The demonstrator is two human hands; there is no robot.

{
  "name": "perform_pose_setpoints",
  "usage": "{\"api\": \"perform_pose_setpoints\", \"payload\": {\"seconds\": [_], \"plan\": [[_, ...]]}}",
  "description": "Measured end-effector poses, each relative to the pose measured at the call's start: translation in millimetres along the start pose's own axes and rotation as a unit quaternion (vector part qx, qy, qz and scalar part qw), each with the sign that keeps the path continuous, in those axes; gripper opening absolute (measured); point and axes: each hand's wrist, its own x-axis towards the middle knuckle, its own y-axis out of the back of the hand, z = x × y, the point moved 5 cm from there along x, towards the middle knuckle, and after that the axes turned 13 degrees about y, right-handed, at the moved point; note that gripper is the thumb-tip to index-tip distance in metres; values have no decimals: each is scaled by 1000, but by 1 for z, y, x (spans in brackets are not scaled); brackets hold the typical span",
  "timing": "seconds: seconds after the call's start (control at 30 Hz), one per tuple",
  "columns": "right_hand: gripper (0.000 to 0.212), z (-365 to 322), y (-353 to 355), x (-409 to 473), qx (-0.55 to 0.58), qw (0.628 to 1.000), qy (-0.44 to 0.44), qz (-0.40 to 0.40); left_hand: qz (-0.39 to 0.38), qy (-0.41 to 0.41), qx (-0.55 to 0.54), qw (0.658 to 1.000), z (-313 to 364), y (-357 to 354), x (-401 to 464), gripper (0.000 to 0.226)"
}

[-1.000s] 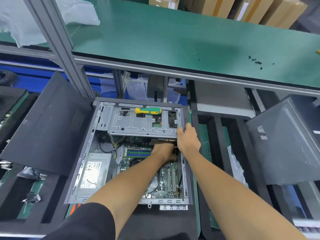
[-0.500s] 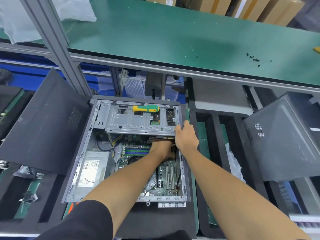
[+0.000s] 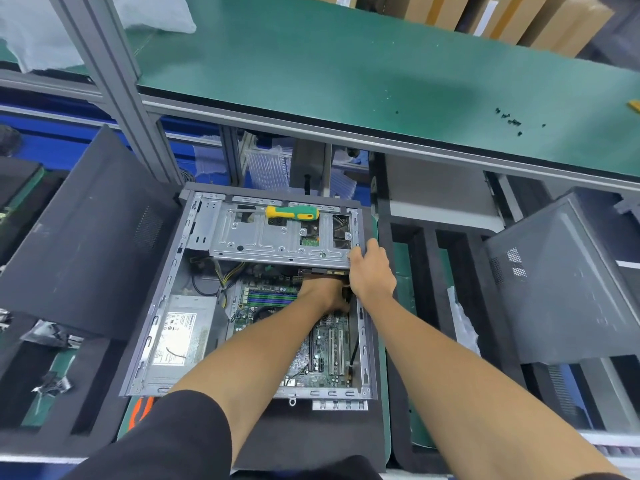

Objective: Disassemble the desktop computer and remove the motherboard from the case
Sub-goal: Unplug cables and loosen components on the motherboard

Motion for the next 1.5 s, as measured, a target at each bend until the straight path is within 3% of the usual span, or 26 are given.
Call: {"api": "perform_pose_setpoints", "payload": {"seconds": [0.13, 0.27, 0.4, 0.6, 0.77, 0.93, 1.1, 1.5], "plan": [[25, 1, -1, 1, -3, 1000, 1, 2, 44, -23, -3, 999, -1, 0, -5, 27], [25, 1, -1, 0, -7, 1000, 1, 3, -24, 33, -29, 999, -8, 2, 0, 32], [25, 1, -1, 0, -6, 1000, 3, 3, -40, 14, -117, 992, -12, -2, 5, 39], [24, 0, -1, 1, -2, 1000, 1, 5, 48, -1, -29, 998, -12, 1, -5, 38], [24, 1, -1, 0, -3, 1000, 1, 5, 14, -13, -42, 999, -11, 1, -3, 27], [25, 1, -2, 1, -1, 1000, 1, 4, 67, -28, -29, 997, -10, -3, -6, 27], [26, 1, -2, 1, -2, 1000, 6, 5, 25, -27, -35, 999, -10, -1, 2, 25], [25, 2, -2, 2, -8, 1000, 6, 6, 42, -43, -25, 998, -10, -1, 0, 27]]}}
